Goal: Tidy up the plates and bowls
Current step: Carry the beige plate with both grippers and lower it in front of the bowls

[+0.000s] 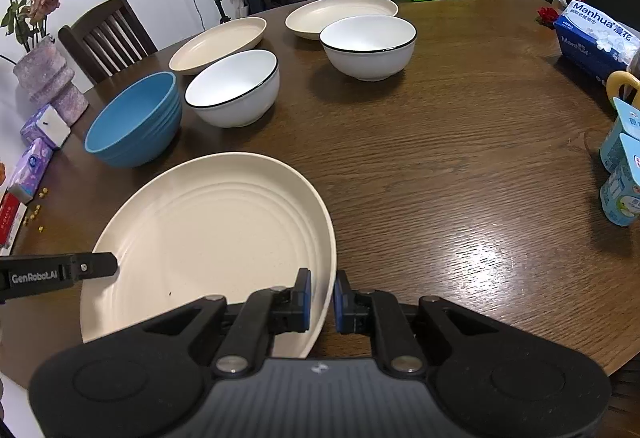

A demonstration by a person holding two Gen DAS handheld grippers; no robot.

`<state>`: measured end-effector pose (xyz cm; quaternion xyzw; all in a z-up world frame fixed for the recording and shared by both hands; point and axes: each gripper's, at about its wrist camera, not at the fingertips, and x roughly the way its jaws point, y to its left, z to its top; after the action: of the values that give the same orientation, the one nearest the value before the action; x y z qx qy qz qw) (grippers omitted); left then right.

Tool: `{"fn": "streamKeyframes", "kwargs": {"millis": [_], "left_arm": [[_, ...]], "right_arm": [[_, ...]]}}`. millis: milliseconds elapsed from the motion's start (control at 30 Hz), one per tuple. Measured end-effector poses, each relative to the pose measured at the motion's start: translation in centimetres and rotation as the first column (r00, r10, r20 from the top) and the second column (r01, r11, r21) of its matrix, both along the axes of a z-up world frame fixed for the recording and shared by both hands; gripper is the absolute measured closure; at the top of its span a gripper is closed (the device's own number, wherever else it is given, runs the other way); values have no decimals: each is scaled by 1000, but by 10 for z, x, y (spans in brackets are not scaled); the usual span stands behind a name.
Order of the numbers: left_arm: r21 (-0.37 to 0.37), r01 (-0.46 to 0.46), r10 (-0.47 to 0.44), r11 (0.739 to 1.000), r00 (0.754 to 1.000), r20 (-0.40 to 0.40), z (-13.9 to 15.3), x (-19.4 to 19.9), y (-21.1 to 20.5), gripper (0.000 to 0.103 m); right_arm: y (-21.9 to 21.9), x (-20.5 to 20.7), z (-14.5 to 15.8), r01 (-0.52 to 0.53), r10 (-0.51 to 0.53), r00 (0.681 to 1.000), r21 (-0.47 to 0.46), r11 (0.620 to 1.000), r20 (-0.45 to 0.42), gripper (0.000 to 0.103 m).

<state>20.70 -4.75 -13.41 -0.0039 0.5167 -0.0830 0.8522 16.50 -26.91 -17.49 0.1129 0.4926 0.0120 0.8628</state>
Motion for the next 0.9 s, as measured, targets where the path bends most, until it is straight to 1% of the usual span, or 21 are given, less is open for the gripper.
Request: {"fn": "streamKeyframes", "kwargs": {"millis": [333, 900], "left_arm": [[16, -8, 8, 1000, 1000, -2, -11, 0, 1, 90], [20, -13, 13, 1000, 1000, -21, -26, 1, 2, 90]], "right_arm": [[6, 3, -7, -12, 12, 1000, -12, 1000, 1, 92], [10, 4, -20, -11, 10, 1000, -27, 1000, -6, 92]]}}
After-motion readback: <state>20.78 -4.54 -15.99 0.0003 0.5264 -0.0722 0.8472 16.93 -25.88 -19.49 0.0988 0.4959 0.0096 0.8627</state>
